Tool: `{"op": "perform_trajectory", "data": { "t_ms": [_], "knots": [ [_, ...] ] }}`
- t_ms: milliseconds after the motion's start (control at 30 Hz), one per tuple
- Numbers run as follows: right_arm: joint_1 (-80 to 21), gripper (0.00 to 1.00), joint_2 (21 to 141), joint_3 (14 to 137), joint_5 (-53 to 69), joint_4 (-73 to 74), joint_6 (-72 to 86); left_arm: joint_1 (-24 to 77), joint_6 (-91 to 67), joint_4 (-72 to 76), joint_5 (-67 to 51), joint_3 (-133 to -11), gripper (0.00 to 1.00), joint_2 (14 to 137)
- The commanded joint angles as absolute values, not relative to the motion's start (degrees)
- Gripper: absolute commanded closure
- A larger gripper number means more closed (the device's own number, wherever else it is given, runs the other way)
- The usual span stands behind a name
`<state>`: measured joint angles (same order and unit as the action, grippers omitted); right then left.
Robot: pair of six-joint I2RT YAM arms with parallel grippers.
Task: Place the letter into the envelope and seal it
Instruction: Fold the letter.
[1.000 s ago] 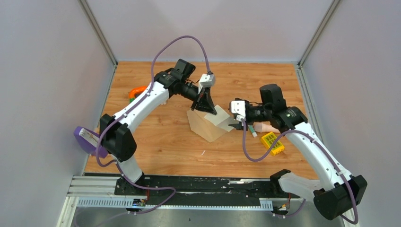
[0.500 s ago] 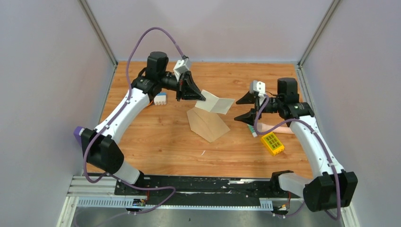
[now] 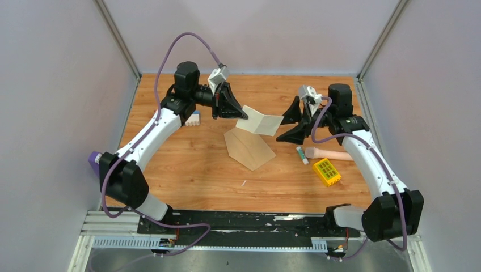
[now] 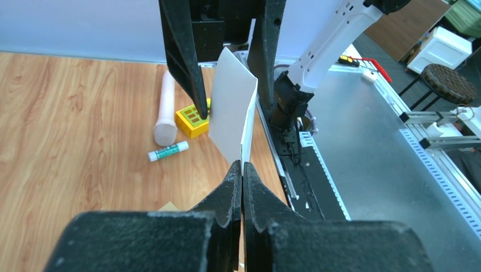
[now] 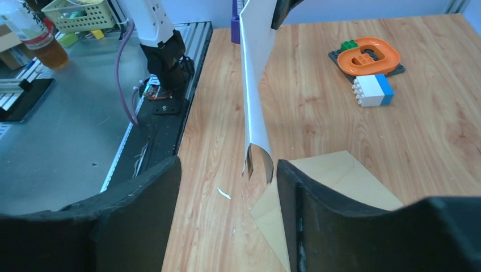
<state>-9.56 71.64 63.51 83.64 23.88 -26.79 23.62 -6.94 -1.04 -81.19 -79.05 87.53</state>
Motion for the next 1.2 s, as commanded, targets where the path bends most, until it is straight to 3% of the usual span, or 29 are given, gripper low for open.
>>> {"op": "perform_trajectory", "data": {
  "t_ms": [0, 100, 133, 200, 333, 400, 500, 567, 1167],
  "knots": [
    [-11.17, 0.46, 73.75, 64.74, 84.59, 14.81, -19.01, 23.68, -13.31, 8.57, -83.29, -77.67, 1.00, 87.70],
    [-11.26, 0.83, 75.91, 66.22, 83.63, 14.61, -17.17, 23.96, -15.26, 10.20, -83.61, -76.87, 1.00, 87.94],
    [-11.27, 0.89, 76.36, 66.58, 83.60, 14.65, -16.96, 24.03, -15.32, 10.31, -83.74, -76.84, 1.00, 87.97],
    [-11.29, 0.93, 76.68, 66.83, 83.99, 14.70, -17.15, 24.08, -15.25, 10.25, -83.91, -76.65, 1.00, 87.93],
    [-11.25, 0.92, 75.65, 66.01, 83.28, 14.95, -19.32, 24.06, -14.97, 10.05, -84.18, -76.41, 1.00, 87.81],
    [-11.27, 0.88, 75.21, 65.51, 82.13, 14.94, -20.43, 24.08, -14.87, 10.10, -84.27, -76.29, 1.00, 87.85],
    [-11.49, 0.49, 75.38, 66.23, 79.38, 14.95, -20.21, 24.16, -14.85, 10.06, -84.61, -76.36, 1.00, 88.12],
    [-11.87, 0.37, 75.86, 67.24, 76.02, 14.94, -19.58, 24.29, -14.83, 10.10, -84.68, -76.27, 1.00, 88.15],
    [-16.53, 0.34, 77.69, 72.23, 57.96, 14.17, -18.87, 24.87, -14.28, 10.06, -85.00, -75.58, 1.00, 87.45]
  ]
}}
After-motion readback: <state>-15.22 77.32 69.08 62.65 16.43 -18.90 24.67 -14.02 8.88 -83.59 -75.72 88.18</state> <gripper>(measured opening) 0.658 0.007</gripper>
